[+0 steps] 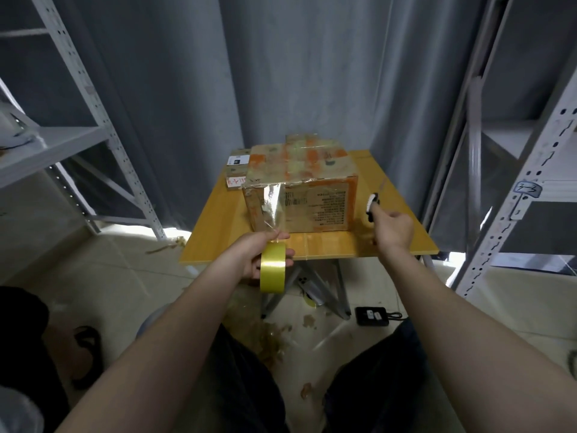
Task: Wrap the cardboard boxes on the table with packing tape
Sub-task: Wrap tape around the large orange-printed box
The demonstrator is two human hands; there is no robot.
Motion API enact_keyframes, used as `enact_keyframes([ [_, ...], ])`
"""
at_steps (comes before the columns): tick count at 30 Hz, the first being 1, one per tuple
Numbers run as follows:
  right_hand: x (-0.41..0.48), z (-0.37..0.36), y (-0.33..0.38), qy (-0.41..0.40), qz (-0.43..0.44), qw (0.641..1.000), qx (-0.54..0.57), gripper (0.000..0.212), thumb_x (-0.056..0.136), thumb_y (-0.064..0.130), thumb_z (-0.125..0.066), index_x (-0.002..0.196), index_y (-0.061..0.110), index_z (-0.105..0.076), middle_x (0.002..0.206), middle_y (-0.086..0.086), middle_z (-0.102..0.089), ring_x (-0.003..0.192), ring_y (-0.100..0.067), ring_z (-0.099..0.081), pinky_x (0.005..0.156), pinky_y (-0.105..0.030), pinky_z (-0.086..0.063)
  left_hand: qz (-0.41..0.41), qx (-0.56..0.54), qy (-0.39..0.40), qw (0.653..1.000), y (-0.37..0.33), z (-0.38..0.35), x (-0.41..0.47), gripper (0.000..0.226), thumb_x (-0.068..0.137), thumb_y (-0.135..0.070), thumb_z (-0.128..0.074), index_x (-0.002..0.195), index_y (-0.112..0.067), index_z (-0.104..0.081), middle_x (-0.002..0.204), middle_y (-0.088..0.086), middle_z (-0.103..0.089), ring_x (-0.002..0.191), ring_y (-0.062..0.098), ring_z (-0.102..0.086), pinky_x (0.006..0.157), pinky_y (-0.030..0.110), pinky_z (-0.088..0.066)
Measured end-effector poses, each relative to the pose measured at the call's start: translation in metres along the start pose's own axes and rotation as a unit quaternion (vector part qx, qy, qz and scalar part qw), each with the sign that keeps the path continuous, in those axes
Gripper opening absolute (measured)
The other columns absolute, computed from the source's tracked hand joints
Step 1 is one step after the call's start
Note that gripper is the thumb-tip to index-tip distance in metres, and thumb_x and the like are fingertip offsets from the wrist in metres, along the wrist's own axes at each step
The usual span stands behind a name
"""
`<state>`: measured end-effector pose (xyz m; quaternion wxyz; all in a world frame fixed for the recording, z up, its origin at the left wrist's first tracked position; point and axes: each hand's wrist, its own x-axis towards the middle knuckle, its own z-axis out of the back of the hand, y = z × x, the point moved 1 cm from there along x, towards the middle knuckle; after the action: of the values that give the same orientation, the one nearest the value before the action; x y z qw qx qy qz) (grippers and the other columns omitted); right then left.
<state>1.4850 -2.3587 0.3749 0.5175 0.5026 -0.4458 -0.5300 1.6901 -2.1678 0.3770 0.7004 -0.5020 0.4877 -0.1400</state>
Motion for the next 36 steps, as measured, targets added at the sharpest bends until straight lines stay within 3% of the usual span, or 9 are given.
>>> enact_keyframes([
  [4, -0.038, -0.018, 0.019, 0.176, 0.13, 0.976, -0.007, 0.015, 0.088, 0.034, -0.081, 0.087, 0.021, -0.075, 0.082, 0.007, -0.072, 0.045, -0.012, -0.063, 0.035, -0.026, -0.047, 0.013, -0.013, 0.003, 1.0, 0.0, -0.004, -0.006, 0.033, 0.103, -0.053, -0.055, 0.117, -0.028, -0.071, 0.103, 0.004, -0.081, 0.082, 0.021, -0.08, 0.076, 0.034, -0.055],
  [7, -0.064, -0.04, 0.025, 0.298, 0.195, 0.93, -0.086, 0.015, 0.086, 0.029, -0.085, 0.089, 0.022, -0.072, 0.08, 0.002, -0.067, 0.048, -0.011, -0.065, 0.036, -0.027, -0.05, 0.019, 0.008, 0.004, 1.0, -0.002, -0.012, -0.01, 0.034, 0.1, -0.054, -0.059, 0.117, -0.027, -0.07, 0.097, 0.002, -0.082, 0.077, 0.019, -0.08, 0.064, 0.028, -0.055],
  [12, -0.096, -0.069, 0.025, 0.363, 0.255, 0.884, -0.149, 0.021, 0.084, 0.021, -0.086, 0.097, 0.011, -0.073, 0.092, -0.005, -0.065, 0.067, -0.024, -0.07, 0.047, -0.035, -0.059, 0.035, 0.022, 0.009, 0.999, -0.007, -0.016, -0.015, 0.032, 0.097, -0.039, -0.063, 0.109, -0.013, -0.077, 0.1, 0.009, -0.081, 0.087, 0.029, -0.08, 0.063, 0.032, -0.062],
  [17, -0.092, -0.079, 0.026, 0.37, 0.191, 0.901, -0.118, 0.021, 0.086, 0.007, -0.082, 0.104, 0.007, -0.072, 0.096, -0.009, -0.07, 0.057, -0.011, -0.066, 0.049, -0.028, -0.053, 0.025, -0.005, 0.007, 1.0, -0.007, -0.018, -0.015, 0.045, 0.097, -0.045, -0.06, 0.086, -0.007, -0.08, 0.087, 0.014, -0.079, 0.07, 0.025, -0.077, 0.081, 0.041, -0.063],
  [19, -0.082, -0.075, 0.031, 0.403, 0.151, 0.898, -0.096, 0.023, 0.089, 0.004, -0.079, 0.11, 0.004, -0.07, 0.094, -0.017, -0.072, 0.047, -0.014, -0.063, 0.041, -0.024, -0.049, 0.018, -0.019, 0.007, 1.0, -0.006, -0.019, -0.012, 0.054, 0.102, -0.051, -0.052, 0.094, -0.006, -0.082, 0.093, 0.014, -0.08, 0.076, 0.027, -0.077, 0.086, 0.043, -0.064],
  [21, -0.065, -0.064, 0.04, 0.44, 0.127, 0.885, -0.089, 0.024, 0.088, 0.004, -0.079, 0.11, 0.003, -0.068, 0.084, -0.015, -0.073, 0.045, -0.016, -0.06, 0.041, -0.025, -0.052, 0.017, -0.014, -0.006, 1.0, -0.004, -0.018, -0.013, 0.047, 0.106, -0.051, -0.047, 0.113, -0.014, -0.075, 0.096, 0.011, -0.081, 0.076, 0.028, -0.078, 0.067, 0.036, -0.064],
  [24, -0.037, -0.043, 0.054, 0.48, 0.097, 0.861, -0.134, 0.034, 0.081, 0.015, -0.088, 0.105, 0.003, -0.068, 0.071, 0.004, -0.069, 0.063, -0.012, -0.068, 0.051, -0.03, -0.061, 0.012, -0.03, -0.012, 0.999, 0.001, -0.015, -0.015, 0.033, 0.106, -0.05, -0.05, 0.11, -0.023, -0.069, 0.089, 0.008, -0.081, 0.067, 0.027, -0.078, 0.05, 0.027, -0.058],
  [28, -0.016, -0.033, 0.062, 0.51, 0.065, 0.814, -0.271, 0.055, 0.076, 0.031, -0.092, 0.111, 0.006, -0.058, 0.107, -0.008, -0.057, 0.097, -0.024, -0.068, 0.069, -0.041, -0.065, -0.005, -0.049, -0.011, 0.999, 0.003, -0.016, -0.009, 0.034, 0.105, -0.048, -0.054, 0.112, -0.019, -0.07, 0.091, 0.013, -0.08, 0.066, 0.027, -0.078, 0.049, 0.029, -0.058],
  [36, 0.004, -0.045, 0.069, 0.533, 0.011, 0.748, -0.395, 0.059, 0.076, 0.037, -0.092, 0.115, 0.006, -0.062, 0.104, -0.011, -0.055, 0.076, -0.021, -0.062, 0.075, -0.046, -0.065, -0.012, -0.06, 0.01, 0.998, 0.006, -0.008, 0.003, 0.034, 0.105, -0.044, -0.057, 0.116, -0.016, -0.072, 0.097, 0.018, -0.079, 0.065, 0.029, -0.076, 0.051, 0.033, -0.06],
])
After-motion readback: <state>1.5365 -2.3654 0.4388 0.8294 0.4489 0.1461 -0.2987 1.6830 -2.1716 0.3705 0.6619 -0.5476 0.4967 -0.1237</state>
